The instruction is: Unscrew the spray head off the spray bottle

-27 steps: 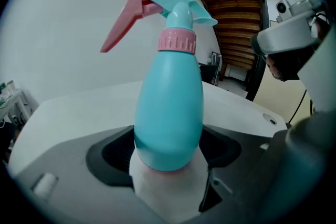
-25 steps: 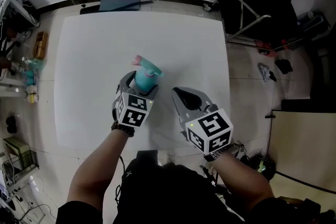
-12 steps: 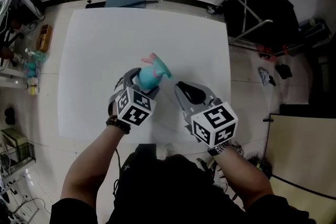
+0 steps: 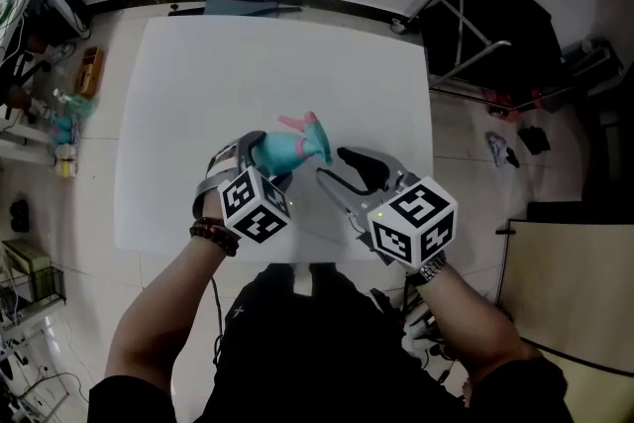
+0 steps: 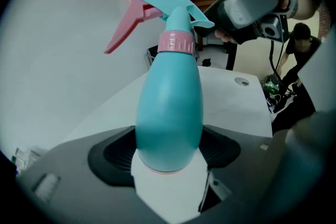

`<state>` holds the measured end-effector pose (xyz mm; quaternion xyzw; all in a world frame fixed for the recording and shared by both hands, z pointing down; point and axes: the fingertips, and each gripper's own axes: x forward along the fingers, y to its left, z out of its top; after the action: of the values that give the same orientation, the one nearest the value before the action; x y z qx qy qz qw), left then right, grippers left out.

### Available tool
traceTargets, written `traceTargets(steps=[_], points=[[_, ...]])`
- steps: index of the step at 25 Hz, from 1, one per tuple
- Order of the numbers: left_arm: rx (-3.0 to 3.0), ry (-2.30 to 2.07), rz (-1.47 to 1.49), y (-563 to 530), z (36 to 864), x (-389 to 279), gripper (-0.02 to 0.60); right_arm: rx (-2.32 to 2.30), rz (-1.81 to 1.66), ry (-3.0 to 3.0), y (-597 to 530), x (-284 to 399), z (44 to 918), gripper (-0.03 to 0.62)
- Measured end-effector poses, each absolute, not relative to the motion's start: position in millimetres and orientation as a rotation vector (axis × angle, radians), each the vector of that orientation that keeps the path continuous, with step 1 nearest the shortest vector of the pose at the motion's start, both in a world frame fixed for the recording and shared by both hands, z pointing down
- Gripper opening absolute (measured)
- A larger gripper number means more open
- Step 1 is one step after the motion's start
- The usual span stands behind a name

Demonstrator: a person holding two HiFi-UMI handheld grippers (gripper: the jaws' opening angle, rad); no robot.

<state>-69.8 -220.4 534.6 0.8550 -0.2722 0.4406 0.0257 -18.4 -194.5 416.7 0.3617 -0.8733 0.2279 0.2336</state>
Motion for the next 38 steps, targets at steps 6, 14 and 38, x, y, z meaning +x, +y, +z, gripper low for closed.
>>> traceTargets(steps=[6, 14, 38], points=[[2.66, -0.85, 1.566, -206.6, 523.8, -69.5, 0.391, 0.839, 0.625, -2.404, -187.5, -23.4, 411.0, 0.187], [2.631, -0.853, 1.745, -184.1, 520.9, -67.7, 0.391, 0.704, 0.62, -2.355, -178.3, -28.7, 422.7, 0.187], [2.555, -0.778, 1.895, -153.6, 519.8, -35.3, 0.388, 0.362, 0.409, -2.321, -142.2, 5.9, 433.1, 0.121]])
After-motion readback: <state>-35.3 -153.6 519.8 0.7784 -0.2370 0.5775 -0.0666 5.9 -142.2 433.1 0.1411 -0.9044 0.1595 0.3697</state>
